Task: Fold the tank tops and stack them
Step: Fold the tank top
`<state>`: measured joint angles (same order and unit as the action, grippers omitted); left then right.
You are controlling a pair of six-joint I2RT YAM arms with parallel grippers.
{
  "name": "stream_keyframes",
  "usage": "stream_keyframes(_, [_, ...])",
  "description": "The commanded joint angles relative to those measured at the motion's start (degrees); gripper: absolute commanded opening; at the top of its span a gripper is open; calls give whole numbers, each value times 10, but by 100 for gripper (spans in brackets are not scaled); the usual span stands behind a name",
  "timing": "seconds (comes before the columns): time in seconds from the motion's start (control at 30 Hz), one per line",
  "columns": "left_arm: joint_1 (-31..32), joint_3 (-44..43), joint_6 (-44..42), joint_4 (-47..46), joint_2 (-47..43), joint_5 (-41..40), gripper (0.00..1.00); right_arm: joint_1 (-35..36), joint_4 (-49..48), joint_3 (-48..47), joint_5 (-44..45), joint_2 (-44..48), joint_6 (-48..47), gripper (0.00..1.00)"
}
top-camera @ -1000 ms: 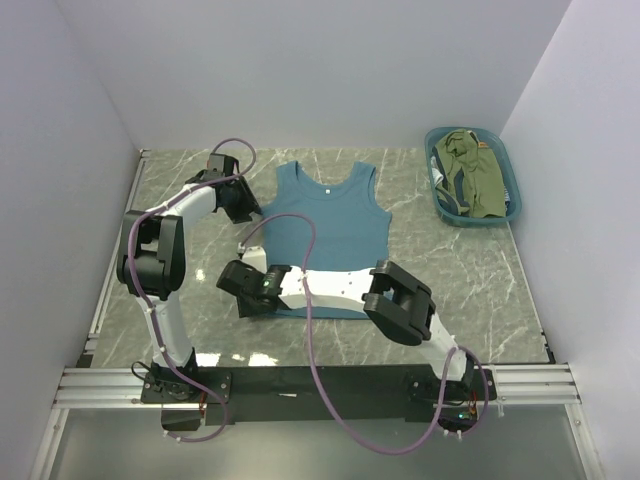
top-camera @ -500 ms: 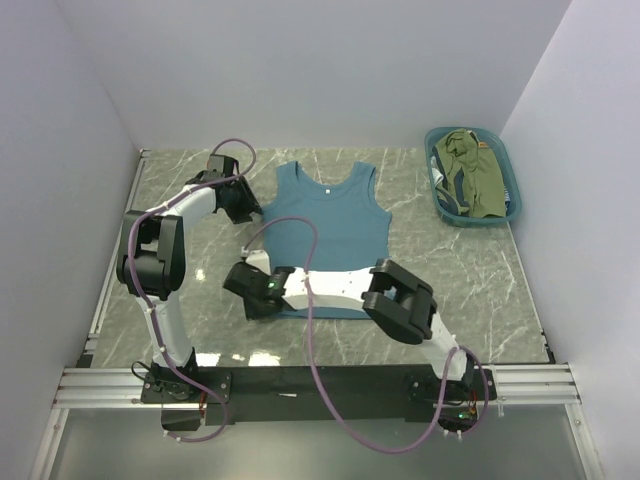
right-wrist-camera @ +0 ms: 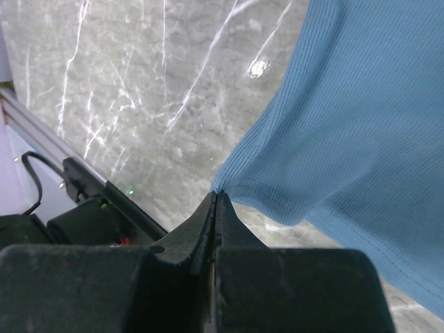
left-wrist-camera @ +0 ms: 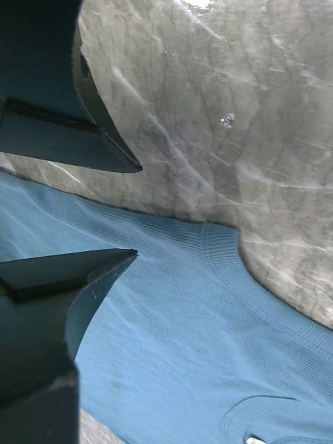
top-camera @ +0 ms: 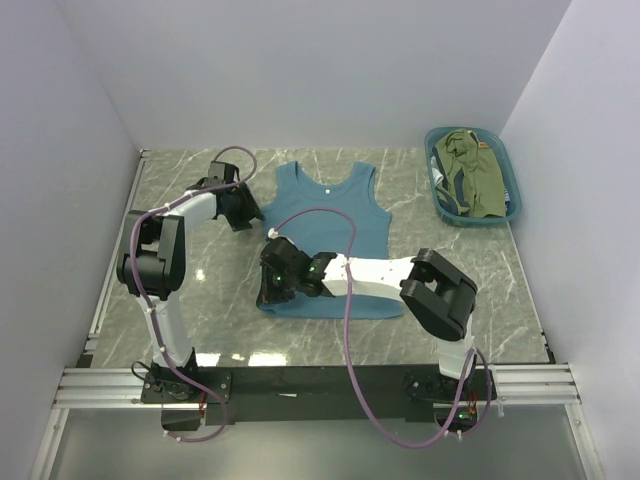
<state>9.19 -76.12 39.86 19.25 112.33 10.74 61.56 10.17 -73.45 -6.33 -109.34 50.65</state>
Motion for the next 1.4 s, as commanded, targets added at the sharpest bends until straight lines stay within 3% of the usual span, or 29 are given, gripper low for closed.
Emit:
stream_keyframes(0.0, [-1,3,-6,-28,-22,10,53,-5,-45,12,-35,21,15,0])
stream_keyframes(0.53, [12,-68,-14,-33,59,-13,37,-5,-51,67,-16,76,25,0])
stream_keyframes(0.63, [14,-77,-14,-39,68,-19,30,-5,-54,81,-11,87,29,0])
stream_keyframes(0.87, [15,-74,-1,-30,54,-92,1,3,-63,82,-14,89,34,0])
stream_keyframes(1.07, [14,-24,23,-34,-17,-189,0,35,-65,42,-27,48,43,0])
stream_keyframes(1.37, [30,-47,7,-18,-48,-201,0,35,-74,37,-29,53,45,0])
